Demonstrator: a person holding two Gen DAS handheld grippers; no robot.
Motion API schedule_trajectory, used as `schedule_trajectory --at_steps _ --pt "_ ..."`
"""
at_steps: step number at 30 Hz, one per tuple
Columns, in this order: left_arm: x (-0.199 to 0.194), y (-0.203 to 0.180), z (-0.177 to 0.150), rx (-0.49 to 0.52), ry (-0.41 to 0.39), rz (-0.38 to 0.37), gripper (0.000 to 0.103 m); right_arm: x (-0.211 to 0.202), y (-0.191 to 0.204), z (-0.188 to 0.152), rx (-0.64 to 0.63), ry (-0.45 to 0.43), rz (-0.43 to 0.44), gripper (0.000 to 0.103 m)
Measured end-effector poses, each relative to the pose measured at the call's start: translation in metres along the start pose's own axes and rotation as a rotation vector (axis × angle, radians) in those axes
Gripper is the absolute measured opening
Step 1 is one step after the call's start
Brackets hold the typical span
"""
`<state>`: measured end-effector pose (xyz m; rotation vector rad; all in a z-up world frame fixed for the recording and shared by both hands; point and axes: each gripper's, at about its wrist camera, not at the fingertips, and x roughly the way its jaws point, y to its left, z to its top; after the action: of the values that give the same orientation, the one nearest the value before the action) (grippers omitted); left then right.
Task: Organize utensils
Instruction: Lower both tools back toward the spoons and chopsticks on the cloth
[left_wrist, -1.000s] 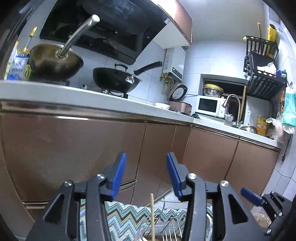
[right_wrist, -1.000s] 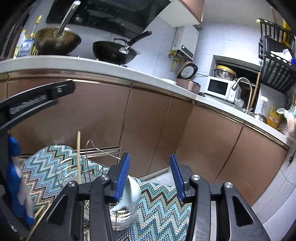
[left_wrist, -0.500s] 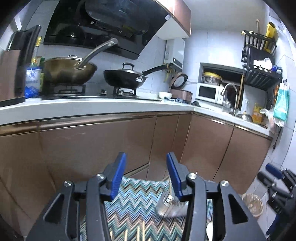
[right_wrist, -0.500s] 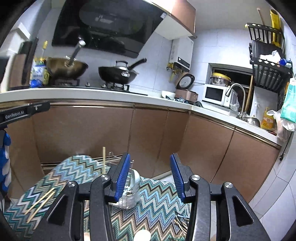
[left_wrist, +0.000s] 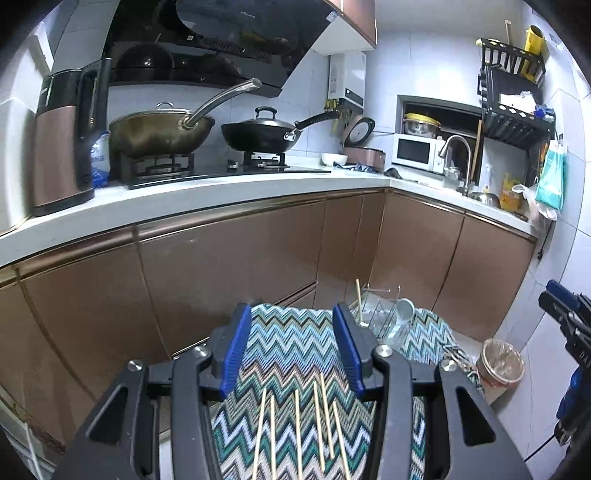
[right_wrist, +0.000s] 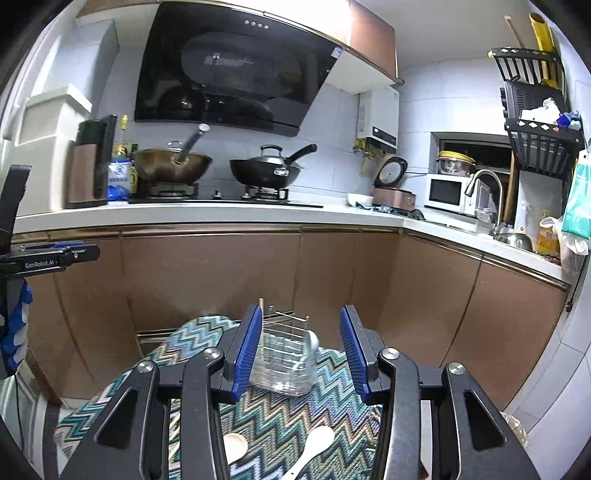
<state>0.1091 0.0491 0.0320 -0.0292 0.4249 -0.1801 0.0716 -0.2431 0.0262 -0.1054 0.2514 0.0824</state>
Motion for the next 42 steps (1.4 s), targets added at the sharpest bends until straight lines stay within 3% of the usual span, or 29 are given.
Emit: schedule_trajectory --at_steps 11,20,28,42 --pt "-0.033 0.014 -0.02 -0.005 0.025 -0.016 0.044 -0.035 0.017 -0.007 -0.017 -0.013 0.012 0.043" --pt "-0.022 0.016 -0.037 -0.029 0.122 -0.083 0.043 -0.039 0.023 -0.015 -0.025 0.008 0.052 0.04" --pt "0.025 0.003 -0.065 -0.021 0.273 -0.147 0.043 -0.014 0.018 -0.037 -0.011 0.086 0.089 0.034" --pt "0.127 -0.01 -0.112 -0.026 0.527 -0.166 0.042 0.051 -0.01 -0.099 0.057 0.275 0.161 0.034"
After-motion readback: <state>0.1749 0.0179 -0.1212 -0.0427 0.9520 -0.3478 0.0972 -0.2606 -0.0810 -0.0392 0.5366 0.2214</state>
